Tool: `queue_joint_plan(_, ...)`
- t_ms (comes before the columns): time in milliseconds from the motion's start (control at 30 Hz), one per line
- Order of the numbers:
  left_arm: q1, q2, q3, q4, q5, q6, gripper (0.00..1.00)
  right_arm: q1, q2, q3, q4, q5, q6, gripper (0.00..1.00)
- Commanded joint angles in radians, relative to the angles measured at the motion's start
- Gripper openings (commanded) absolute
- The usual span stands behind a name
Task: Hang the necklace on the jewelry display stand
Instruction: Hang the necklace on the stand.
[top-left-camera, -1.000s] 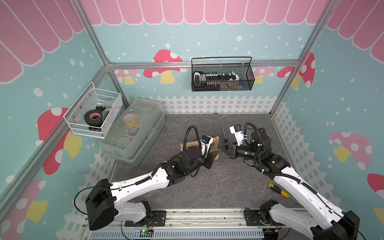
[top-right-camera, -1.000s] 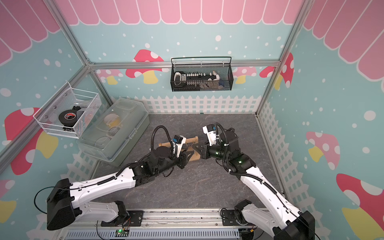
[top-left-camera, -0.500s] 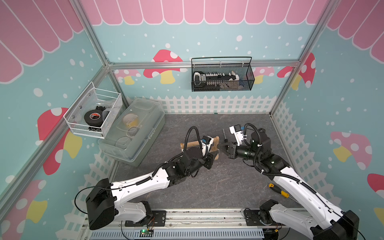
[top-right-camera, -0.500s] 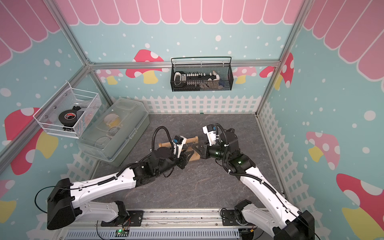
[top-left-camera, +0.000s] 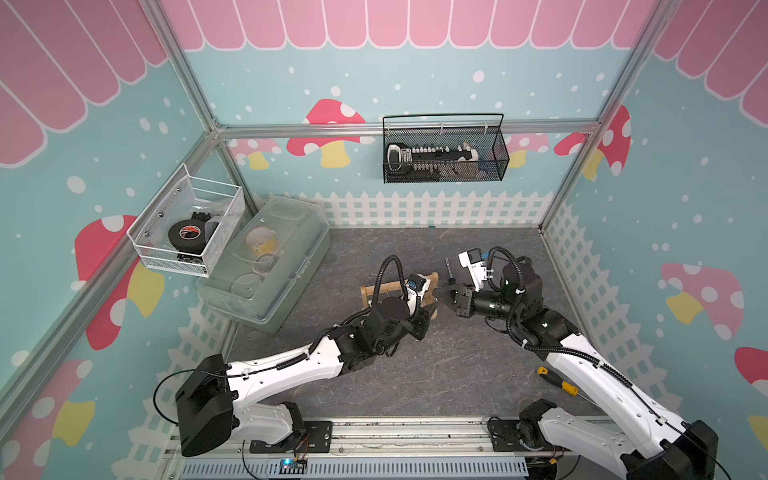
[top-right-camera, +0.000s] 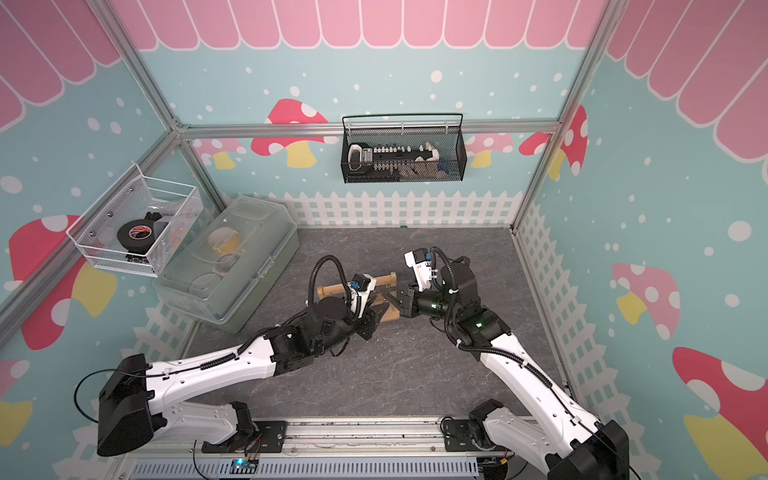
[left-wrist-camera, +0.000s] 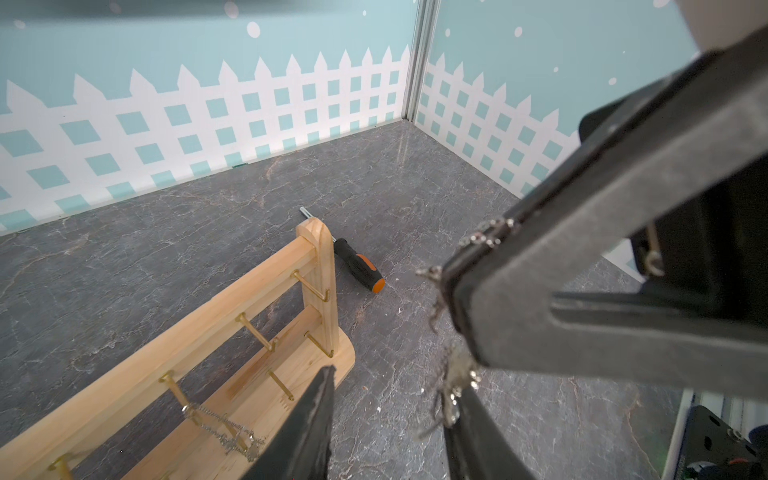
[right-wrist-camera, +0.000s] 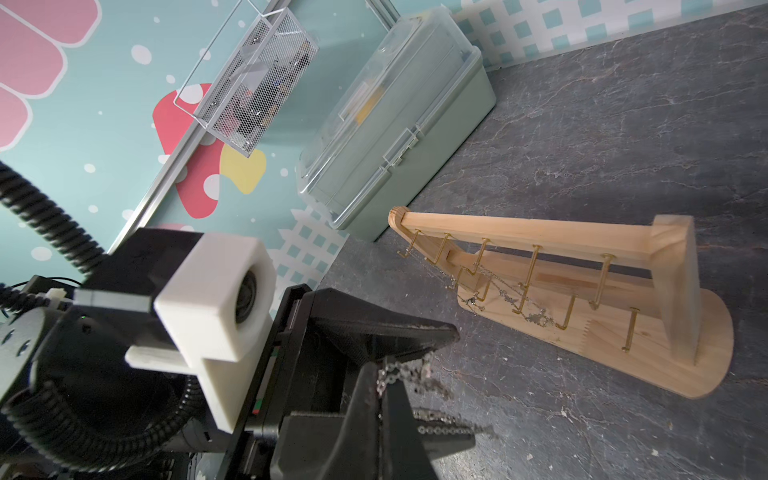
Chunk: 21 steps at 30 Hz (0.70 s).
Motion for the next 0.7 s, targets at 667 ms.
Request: queue_joint_plan(667,-0.004,0.004,0.032,0.003,-0.051,0.049,0.17,0.014,-0.002,-0.016,0.052,-0.013,0.030,0.00)
